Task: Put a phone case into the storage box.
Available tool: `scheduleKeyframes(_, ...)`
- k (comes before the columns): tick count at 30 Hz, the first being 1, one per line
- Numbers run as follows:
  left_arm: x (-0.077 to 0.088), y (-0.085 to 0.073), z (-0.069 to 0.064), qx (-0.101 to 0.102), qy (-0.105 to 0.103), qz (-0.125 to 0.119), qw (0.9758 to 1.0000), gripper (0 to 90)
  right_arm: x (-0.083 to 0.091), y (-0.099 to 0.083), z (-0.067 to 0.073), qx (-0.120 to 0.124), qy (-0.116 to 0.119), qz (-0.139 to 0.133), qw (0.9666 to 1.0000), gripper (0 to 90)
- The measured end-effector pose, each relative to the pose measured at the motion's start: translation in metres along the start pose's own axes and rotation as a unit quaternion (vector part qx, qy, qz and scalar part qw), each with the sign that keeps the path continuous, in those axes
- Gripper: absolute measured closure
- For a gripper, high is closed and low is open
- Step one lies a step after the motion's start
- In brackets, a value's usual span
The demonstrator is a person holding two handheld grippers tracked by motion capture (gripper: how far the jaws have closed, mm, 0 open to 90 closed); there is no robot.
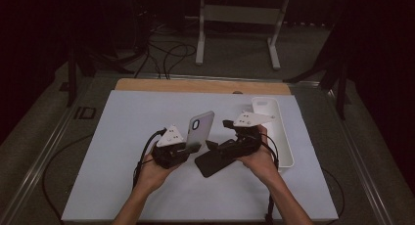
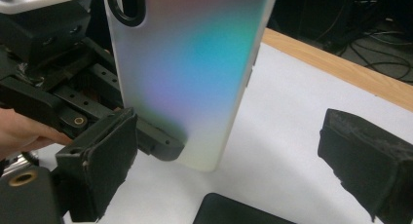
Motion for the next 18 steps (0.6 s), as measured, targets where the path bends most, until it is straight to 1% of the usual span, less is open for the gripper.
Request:
scheduleKeyframes(1, 0.000, 0.000, 0.000, 0.001, 0.003, 0.000, 1.0000, 86.1, 0.000, 0.000, 0.000, -0.004, -0.001, -0.002, 1.0000, 7.4)
scheduleKeyframes(2, 0.000, 0.000, 0.000, 0.001, 0.009, 0.000, 1.0000, 86.1, 0.001, 0.000, 0.001, -0.006, -0.007, -0.005, 0.9999, 7.4)
scheduleKeyframes(4, -0.002, 0.000, -0.001, 0.004, 0.012, 0.000, 0.9999, 86.0, 0.002, 0.001, 0.002, -0.008, -0.014, -0.013, 0.9998, 7.4)
scheduleKeyframes(6, -0.002, 0.000, -0.001, 0.004, 0.021, 0.002, 0.9998, 86.0, 0.002, 0.002, 0.003, -0.011, -0.018, -0.020, 0.9996, 7.4)
scheduleKeyframes(7, -0.003, -0.001, -0.001, 0.006, 0.020, 0.002, 0.9998, 86.1, 0.002, 0.003, 0.004, -0.012, -0.023, -0.022, 0.9994, 7.4)
scheduleKeyframes(9, -0.004, -0.001, -0.002, 0.007, 0.023, 0.002, 0.9997, 86.0, 0.003, 0.005, 0.006, -0.019, -0.024, -0.029, 0.9991, 7.4)
scheduleKeyframes(12, -0.006, -0.001, -0.003, 0.004, 0.025, 0.005, 0.9997, 86.0, 0.002, 0.008, 0.007, -0.028, -0.027, -0.035, 0.9986, 7.4)
scheduleKeyframes(13, -0.006, -0.001, -0.004, 0.004, 0.025, 0.005, 0.9997, 86.1, 0.001, 0.009, 0.008, -0.028, -0.032, -0.036, 0.9985, 7.4)
scheduleKeyframes(17, -0.008, -0.002, -0.005, 0.002, 0.027, 0.006, 0.9996, 86.0, -0.003, 0.013, 0.012, -0.035, -0.027, -0.041, 0.9982, 7.6)
scheduleKeyframes(18, -0.008, -0.002, -0.006, 0.001, 0.029, 0.006, 0.9996, 86.0, -0.003, 0.014, 0.014, -0.036, -0.030, -0.043, 0.9980, 7.9)
Point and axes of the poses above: each handheld gripper's, and its own axes: x roughly backward along the jaws, y roughly out of its top, z roughly to its left, the point moved 1 cm from there along -x, roughly forward along the jaws, and after that the axes turned 4 degrees about -x, right-handed, at the moved point
